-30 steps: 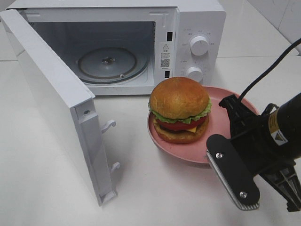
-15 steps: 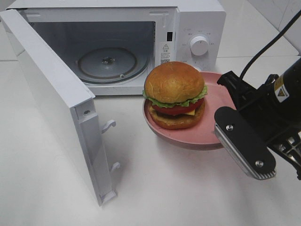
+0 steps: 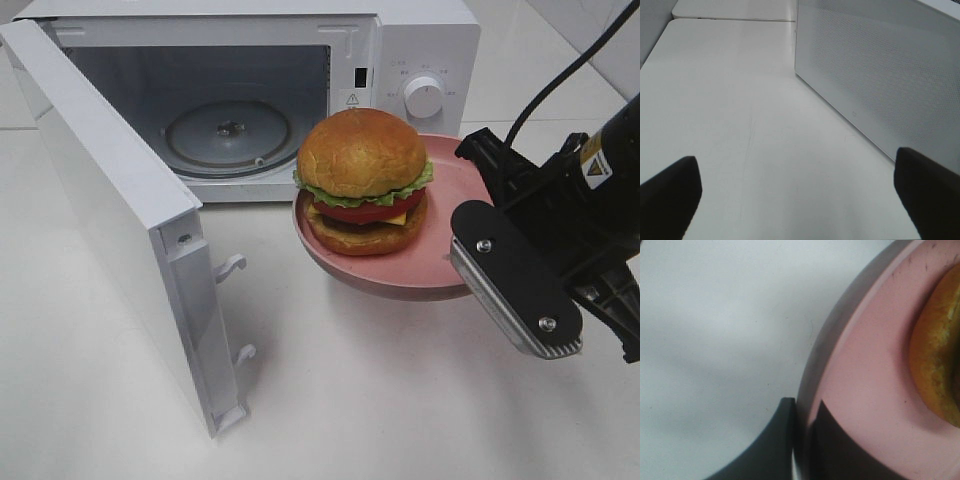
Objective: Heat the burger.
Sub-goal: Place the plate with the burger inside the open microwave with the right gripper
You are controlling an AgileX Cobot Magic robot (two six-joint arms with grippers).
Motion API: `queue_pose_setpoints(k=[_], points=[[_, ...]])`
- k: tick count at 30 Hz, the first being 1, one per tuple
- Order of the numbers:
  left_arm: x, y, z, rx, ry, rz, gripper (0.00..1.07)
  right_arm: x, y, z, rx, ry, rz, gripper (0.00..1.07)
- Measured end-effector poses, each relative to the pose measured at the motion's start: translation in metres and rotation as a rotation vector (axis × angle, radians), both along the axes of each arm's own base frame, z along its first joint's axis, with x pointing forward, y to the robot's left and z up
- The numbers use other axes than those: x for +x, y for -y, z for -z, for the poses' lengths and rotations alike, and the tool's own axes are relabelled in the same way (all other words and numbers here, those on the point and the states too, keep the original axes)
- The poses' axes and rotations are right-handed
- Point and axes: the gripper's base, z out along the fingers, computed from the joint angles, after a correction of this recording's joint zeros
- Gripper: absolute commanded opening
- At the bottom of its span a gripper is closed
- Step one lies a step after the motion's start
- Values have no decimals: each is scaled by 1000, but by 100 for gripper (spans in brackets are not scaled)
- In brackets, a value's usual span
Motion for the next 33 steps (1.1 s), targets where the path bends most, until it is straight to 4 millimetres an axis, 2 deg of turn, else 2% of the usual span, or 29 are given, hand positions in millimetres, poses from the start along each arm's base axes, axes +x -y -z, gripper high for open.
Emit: queue_pose_setpoints(k=[11, 17, 20, 22, 25, 33], points=[[0, 0, 0, 0, 0, 0, 98, 3, -7, -2, 87, 34, 2, 0], [0, 0, 0, 0, 0, 0, 98, 7, -11, 6, 83, 11, -5, 0], [0, 0, 0, 0, 0, 0, 98, 9, -17, 9, 77, 2, -21, 0], [0, 0, 0, 0, 0, 0, 98, 13, -30, 7, 85, 7, -52, 0], [0, 0, 0, 0, 0, 0, 98, 15, -33, 6, 91, 8, -54, 0], [0, 0, 0, 0, 0, 0, 98, 37, -52, 10, 89, 0, -57, 0]])
